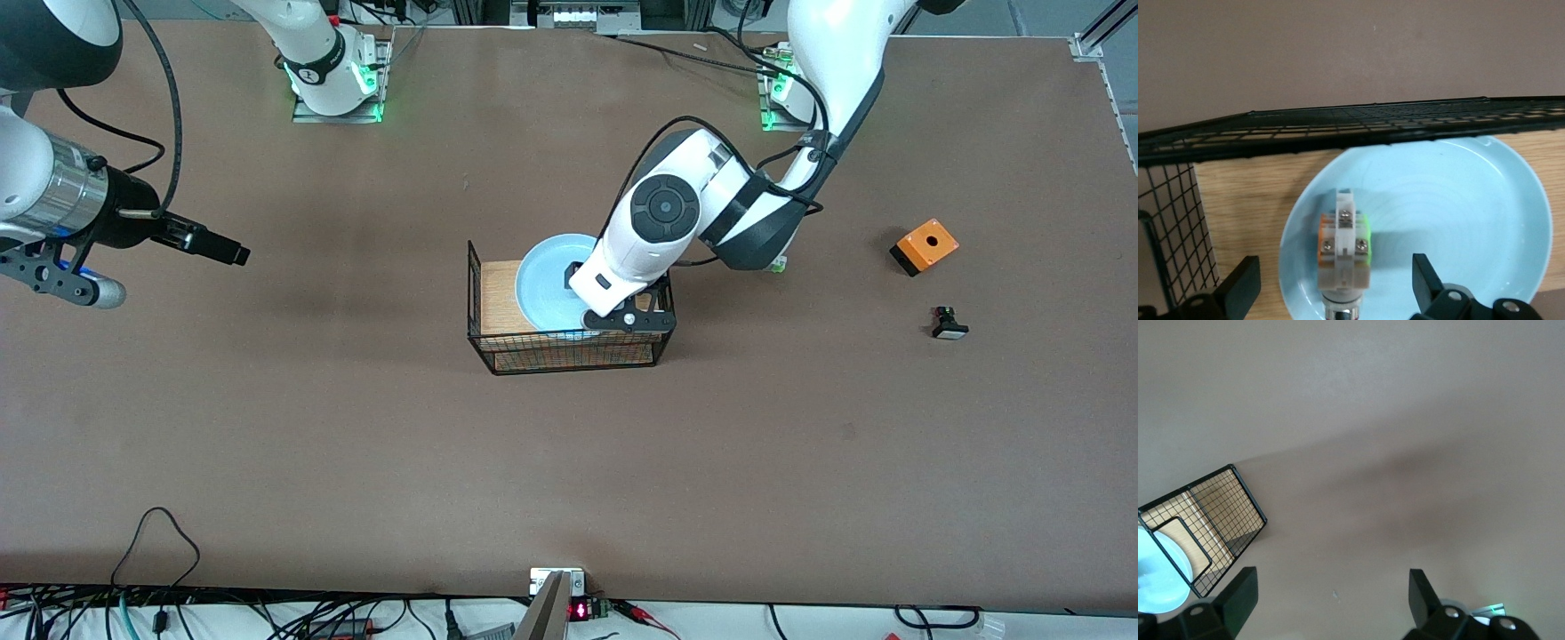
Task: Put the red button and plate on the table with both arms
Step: 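Close the left gripper on the red button while the right gripper approaches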
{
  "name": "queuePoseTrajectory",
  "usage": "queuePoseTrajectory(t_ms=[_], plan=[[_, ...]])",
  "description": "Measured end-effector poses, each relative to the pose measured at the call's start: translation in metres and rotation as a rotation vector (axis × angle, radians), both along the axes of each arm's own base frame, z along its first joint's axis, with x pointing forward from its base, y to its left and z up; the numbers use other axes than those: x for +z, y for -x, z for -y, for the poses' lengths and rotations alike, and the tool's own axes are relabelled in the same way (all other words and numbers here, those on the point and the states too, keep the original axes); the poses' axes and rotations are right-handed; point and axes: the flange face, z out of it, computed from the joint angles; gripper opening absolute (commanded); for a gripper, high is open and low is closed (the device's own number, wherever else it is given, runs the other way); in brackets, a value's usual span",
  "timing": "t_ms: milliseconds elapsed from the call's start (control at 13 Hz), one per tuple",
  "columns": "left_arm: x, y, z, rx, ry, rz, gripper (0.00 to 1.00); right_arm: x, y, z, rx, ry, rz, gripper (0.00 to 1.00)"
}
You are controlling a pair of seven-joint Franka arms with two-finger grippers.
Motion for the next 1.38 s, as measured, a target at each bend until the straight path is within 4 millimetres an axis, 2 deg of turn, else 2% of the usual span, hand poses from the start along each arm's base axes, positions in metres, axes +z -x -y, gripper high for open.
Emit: queuePoseTrajectory(t_ms=[383,844,920,1074,1150,1380], plan=[[0.004,0.012,0.017,-0.026,0.002,0.004,1.00,0.001,-0.001,0.001,-0.002,-0.001,0.008,1.00],[-0.005,0.013,0.018,-0.029,-0.004,-0.007,0.95,0.001,-0.001,-0.002,0.002,-0.001,0.009,1.00],[-0.008,0.014,0.019,-0.031,-0.006,-0.010,0.89,0.001,-0.001,-0.004,0.006,-0.002,0.009,1.00],[-0.009,0.016,0.022,-0.036,-0.007,-0.012,0.50,0.001,0.000,-0.007,0.010,-0.002,0.009,1.00],[-0.009,0.017,0.022,-0.037,-0.007,-0.011,0.39,0.001,0.000,-0.009,0.012,-0.002,0.009,1.00],[-0.009,0.019,0.026,-0.045,-0.010,-0.009,0.18,0.001,0.001,-0.013,0.016,-0.002,0.008,1.00]])
